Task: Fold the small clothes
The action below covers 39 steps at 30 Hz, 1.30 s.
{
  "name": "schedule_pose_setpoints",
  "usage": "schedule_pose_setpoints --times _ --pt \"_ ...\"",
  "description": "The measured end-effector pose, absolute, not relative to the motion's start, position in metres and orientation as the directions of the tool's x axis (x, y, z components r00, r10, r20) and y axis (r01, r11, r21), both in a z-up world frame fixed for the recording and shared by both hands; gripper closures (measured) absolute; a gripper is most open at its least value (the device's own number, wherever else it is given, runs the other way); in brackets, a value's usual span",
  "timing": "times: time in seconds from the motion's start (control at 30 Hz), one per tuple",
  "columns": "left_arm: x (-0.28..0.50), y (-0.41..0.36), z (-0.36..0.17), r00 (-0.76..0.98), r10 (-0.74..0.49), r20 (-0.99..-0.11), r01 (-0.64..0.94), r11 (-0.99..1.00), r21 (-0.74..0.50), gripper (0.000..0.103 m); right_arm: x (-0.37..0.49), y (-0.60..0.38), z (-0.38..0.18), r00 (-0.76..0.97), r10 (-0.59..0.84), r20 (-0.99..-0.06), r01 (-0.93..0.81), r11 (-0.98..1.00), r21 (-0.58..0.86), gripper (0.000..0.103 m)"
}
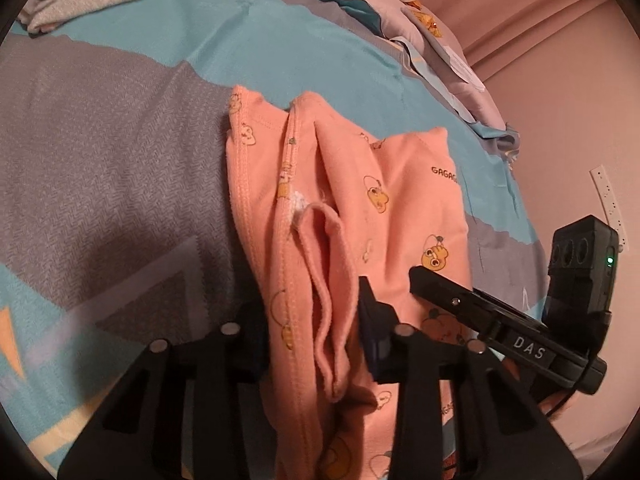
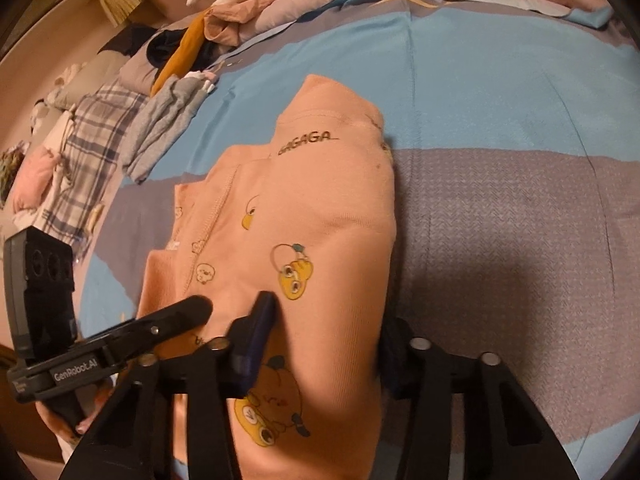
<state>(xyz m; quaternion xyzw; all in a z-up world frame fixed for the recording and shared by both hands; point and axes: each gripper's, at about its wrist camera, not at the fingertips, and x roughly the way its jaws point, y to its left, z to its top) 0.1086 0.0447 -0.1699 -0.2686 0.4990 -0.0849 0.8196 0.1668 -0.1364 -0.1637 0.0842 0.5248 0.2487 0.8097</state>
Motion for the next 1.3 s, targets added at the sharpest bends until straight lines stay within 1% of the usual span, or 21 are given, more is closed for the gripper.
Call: schedule_pose_setpoints --times 0.03,0.13,0.4,0.7,0.93,1.3 --pt "0.108 0.042 -0.167 0.493 -0.397 -0.774 -0.125 0.848 -0.515 0.071 0.166 -0.136 -0.161 0.332 0.491 -0.805 -0.322 0.861 0.393 0.076" --pt "0.103 0.039 -0.155 0.515 -0.392 -0.762 -0.12 0.848 -0.517 0.073 0.161 -0.135 -0.15 0.357 0.492 -0.794 -0.341 0.86 0.38 0.081" --pt "0.095 0.02 -0.127 0.555 -0.397 -0.731 -0.061 0.857 -0.512 0.074 0.154 -0.146 -0.124 0.418 0.503 -0.757 -0.367 0.855 0.366 0.082" --pt "0.105 -0.013 -0.11 0.571 -0.419 -0.706 0.017 0.866 -0.5 0.074 0.151 -0.174 -0.103 0.497 0.465 -0.733 -0.348 0.88 0.322 0.082" --pt "0.118 -0.033 -0.117 0.551 -0.409 -0.728 0.033 0.882 -0.471 0.073 0.157 -0.187 -0.11 0.505 0.444 -0.74 -0.308 0.894 0.326 0.082" --pt "0.134 -0.043 -0.14 0.504 -0.372 -0.78 0.008 0.905 -0.426 0.073 0.168 -0.191 -0.135 0.458 0.432 -0.777 -0.264 0.901 0.346 0.082"
